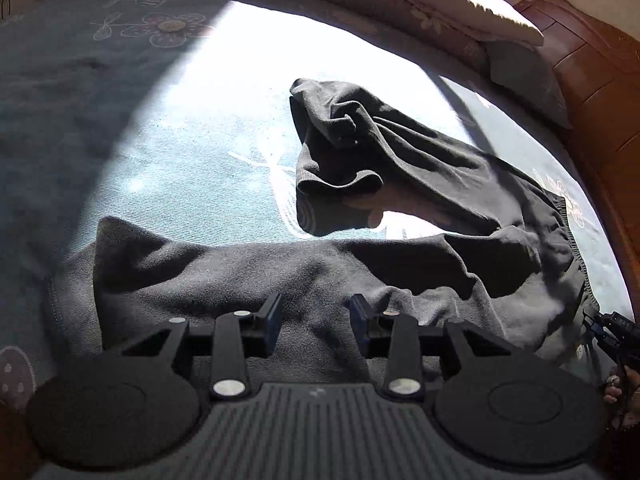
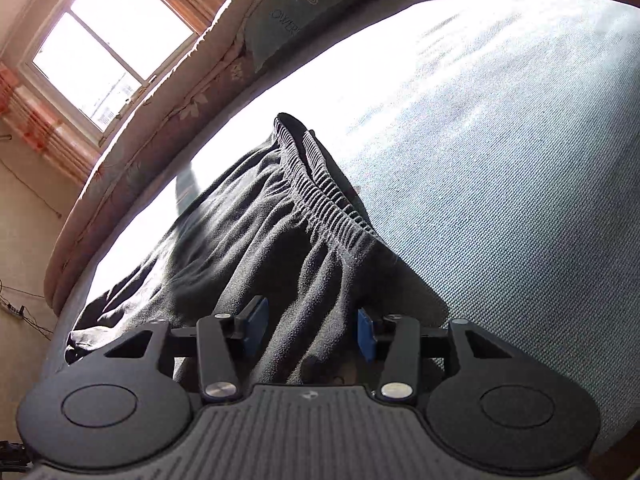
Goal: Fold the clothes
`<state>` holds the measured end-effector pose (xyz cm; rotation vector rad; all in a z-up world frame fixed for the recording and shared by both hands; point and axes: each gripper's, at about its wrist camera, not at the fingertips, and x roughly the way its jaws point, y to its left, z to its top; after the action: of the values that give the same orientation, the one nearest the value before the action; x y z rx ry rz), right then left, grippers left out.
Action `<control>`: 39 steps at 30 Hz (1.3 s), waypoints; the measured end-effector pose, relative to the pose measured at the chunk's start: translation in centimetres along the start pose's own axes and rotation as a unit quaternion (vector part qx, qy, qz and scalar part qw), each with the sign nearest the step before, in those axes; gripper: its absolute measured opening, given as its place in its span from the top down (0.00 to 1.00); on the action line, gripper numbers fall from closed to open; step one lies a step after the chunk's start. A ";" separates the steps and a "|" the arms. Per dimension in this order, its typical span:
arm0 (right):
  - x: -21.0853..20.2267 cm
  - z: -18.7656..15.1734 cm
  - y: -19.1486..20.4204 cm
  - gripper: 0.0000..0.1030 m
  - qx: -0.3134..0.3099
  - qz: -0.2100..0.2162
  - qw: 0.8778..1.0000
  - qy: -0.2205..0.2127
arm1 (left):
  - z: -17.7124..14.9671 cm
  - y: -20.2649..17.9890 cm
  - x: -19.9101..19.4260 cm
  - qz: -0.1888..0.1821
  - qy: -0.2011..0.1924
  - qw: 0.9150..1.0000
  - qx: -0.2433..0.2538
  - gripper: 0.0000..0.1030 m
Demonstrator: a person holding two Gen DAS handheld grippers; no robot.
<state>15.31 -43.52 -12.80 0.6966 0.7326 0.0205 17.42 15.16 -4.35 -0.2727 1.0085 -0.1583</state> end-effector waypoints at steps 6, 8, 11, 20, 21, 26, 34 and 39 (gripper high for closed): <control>-1.6 0.0 -0.6 0.96 0.007 -0.009 1.000 -0.027 | -0.8 -3.7 1.0 -0.010 0.017 0.998 0.057 0.61; -2.8 0.0 -0.5 0.97 -0.002 -0.016 0.999 -0.039 | -1.1 -4.0 1.2 -0.012 0.023 0.998 0.063 0.60; -4.0 0.2 -0.8 0.97 -0.006 -0.034 0.999 -0.040 | -1.5 -4.2 1.6 -0.017 0.030 0.997 0.069 0.60; -5.2 1.4 4.0 0.90 -0.113 -0.084 0.989 -0.054 | -0.6 -5.6 4.0 -0.035 0.038 0.995 0.091 0.60; -5.1 1.5 5.3 0.88 -0.133 -0.071 0.987 -0.052 | -0.3 -6.1 4.5 -0.042 0.038 0.994 0.097 0.59; -0.8 -0.2 12.7 0.82 -0.247 -0.001 0.969 0.009 | 0.3 -8.3 7.7 -0.077 0.050 0.989 0.115 0.59; 8.1 -3.4 22.8 0.82 -0.374 0.075 0.921 0.075 | -1.7 -6.5 8.6 -0.114 0.064 0.988 0.077 0.54; 12.8 -5.7 23.8 0.79 -0.408 0.054 0.903 0.126 | -3.0 -4.1 7.3 -0.144 0.071 0.986 0.037 0.54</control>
<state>26.59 -18.53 -9.49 -0.0793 0.8431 0.5034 18.71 8.93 -10.59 -0.3418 1.0992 -0.4821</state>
